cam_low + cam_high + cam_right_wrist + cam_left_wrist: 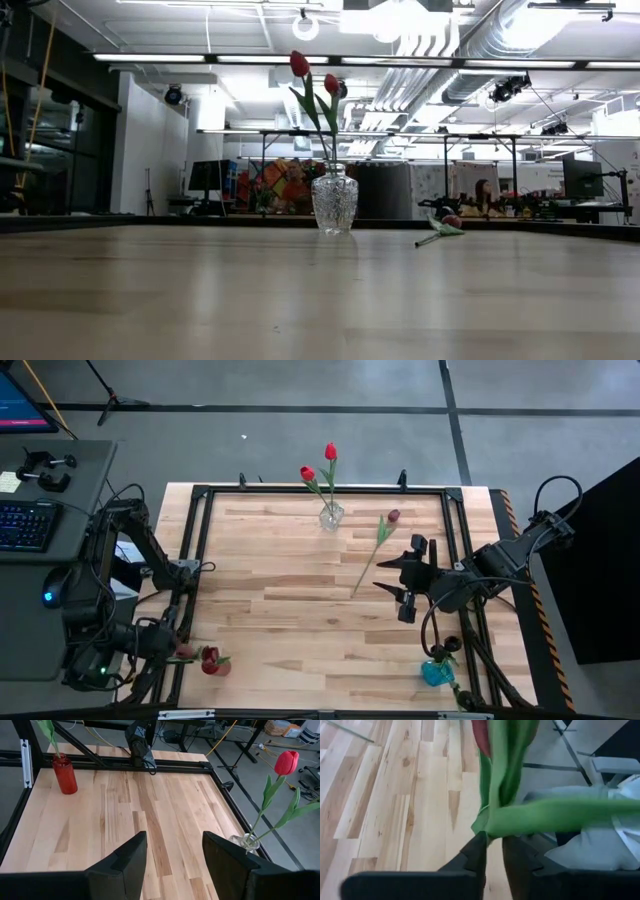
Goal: Sort flowers into vase by color
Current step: Put the bottom maroon flower into the red vase, then put the maroon flower into the red vase
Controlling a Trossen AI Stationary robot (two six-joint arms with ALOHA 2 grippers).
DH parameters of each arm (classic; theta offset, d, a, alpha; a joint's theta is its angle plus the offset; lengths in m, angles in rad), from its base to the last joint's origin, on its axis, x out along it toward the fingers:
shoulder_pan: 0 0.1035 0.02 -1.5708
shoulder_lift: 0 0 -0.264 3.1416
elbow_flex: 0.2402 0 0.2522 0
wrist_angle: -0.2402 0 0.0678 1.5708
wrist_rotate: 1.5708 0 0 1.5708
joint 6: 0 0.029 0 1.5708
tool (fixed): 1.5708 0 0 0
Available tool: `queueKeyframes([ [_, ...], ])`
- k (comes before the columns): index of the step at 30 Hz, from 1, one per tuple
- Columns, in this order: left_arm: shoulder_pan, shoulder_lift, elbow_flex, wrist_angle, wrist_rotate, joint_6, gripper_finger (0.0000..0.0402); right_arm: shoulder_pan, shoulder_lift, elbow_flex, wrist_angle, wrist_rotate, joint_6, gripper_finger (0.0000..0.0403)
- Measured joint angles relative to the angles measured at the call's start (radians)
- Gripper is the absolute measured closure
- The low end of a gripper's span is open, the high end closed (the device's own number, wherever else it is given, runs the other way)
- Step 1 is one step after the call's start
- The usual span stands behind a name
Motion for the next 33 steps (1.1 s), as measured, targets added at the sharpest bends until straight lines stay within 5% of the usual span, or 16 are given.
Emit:
queueKeyframes([
  [13, 0.0, -0.002, 0.0, -0.001, 0.011, -0.029, 0.0246, 0.0, 0.0, 0.0, 0.0, 0.0, -0.002, 0.0222],
  [19, 0.0, -0.042, 0.0, -0.043, 0.162, -0.079, 0.0241, 0.0, 0.0, 0.0, 0.0, 0.0, -0.01, 0.0222],
  [28, 0.0, -0.17, 0.048, -0.052, 0.009, 0.005, 0.0241, 0.0, 0.0, 0.0, 0.0, 0.0, -0.019, 0.0222],
  [33, 0.0, -0.234, 0.127, -0.046, -0.169, 0.158, 0.0241, 0.0, 0.0, 0.0, 0.0, -0.005, -0.021, 0.0222],
])
